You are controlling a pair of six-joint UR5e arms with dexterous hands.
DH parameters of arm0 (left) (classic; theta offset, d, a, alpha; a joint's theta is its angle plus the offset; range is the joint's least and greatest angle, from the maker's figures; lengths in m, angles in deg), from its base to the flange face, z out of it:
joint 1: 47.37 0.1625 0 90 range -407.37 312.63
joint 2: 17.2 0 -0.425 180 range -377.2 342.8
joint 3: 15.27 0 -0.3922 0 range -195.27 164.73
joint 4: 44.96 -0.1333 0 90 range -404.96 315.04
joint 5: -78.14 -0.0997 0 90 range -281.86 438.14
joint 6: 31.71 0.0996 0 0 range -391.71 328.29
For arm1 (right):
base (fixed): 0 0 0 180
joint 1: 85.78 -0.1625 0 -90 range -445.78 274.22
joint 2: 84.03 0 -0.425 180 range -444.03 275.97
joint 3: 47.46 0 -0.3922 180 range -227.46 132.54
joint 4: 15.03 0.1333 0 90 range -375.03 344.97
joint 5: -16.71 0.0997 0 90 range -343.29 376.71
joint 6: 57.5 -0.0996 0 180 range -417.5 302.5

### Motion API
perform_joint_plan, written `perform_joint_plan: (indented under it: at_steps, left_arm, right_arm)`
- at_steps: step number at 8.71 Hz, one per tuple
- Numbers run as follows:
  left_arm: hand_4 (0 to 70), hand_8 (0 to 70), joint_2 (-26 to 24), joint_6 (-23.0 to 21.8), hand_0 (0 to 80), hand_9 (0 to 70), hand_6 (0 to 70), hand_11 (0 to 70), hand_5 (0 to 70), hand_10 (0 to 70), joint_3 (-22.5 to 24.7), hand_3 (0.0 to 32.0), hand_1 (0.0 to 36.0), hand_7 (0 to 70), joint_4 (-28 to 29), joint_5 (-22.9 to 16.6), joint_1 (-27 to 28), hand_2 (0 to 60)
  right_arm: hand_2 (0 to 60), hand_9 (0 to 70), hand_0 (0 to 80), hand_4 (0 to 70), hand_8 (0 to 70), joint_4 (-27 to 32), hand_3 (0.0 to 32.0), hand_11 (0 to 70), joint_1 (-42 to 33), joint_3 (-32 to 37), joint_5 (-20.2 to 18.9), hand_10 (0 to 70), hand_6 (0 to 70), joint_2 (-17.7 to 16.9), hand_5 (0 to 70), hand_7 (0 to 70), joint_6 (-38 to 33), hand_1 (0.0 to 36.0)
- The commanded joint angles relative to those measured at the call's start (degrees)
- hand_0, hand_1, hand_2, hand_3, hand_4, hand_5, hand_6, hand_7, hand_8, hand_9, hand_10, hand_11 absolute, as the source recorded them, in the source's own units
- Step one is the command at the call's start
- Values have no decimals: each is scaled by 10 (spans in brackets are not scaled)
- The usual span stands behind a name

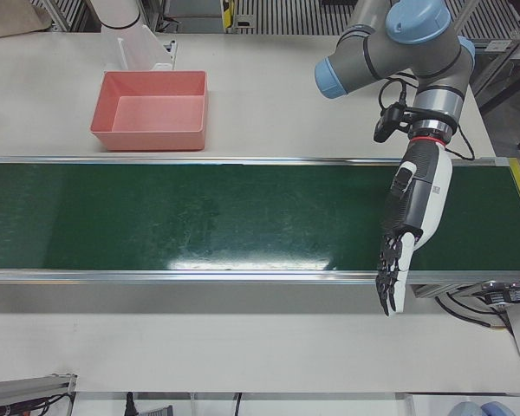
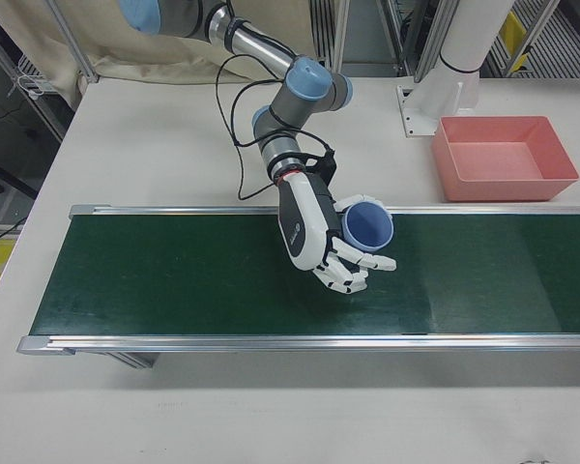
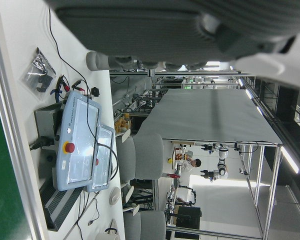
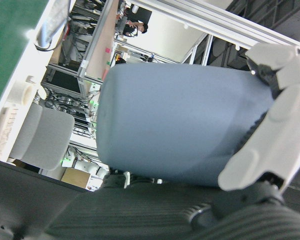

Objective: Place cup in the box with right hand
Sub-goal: 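Lift the blue cup off the belt and carry it toward the pink tray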

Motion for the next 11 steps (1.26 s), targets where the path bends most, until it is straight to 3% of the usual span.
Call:
perform_joint_plan:
  at_steps: [1,4,8,10,11]
  left_arm:
    - [0,0,0,0,0,0,0,0,0,0,0,0,0,0,0,0,0,0]
    - [0,0,0,0,0,0,0,0,0,0,0,0,0,0,0,0,0,0]
    - [0,0,0,0,0,0,0,0,0,0,0,0,0,0,0,0,0,0]
    - [0,0,0,0,0,0,0,0,0,0,0,0,0,0,0,0,0,0]
    - [0,0,0,0,0,0,0,0,0,0,0,0,0,0,0,0,0,0]
  right_arm:
    - [600,700,337,0,535,-4,0,333,-40,-50,5,222,292,3,125,700,3,235]
    - [600,700,400,80,522,-15,0,364,4,-93,6,243,298,9,122,700,21,241]
    - [600,700,347,0,571,-13,0,371,178,-180,54,250,306,44,131,700,158,201]
    - [600,700,349,0,564,-13,0,386,255,-183,53,260,305,59,131,700,200,208]
    - [600,700,339,0,559,-14,0,392,260,-183,33,263,302,57,130,700,214,214]
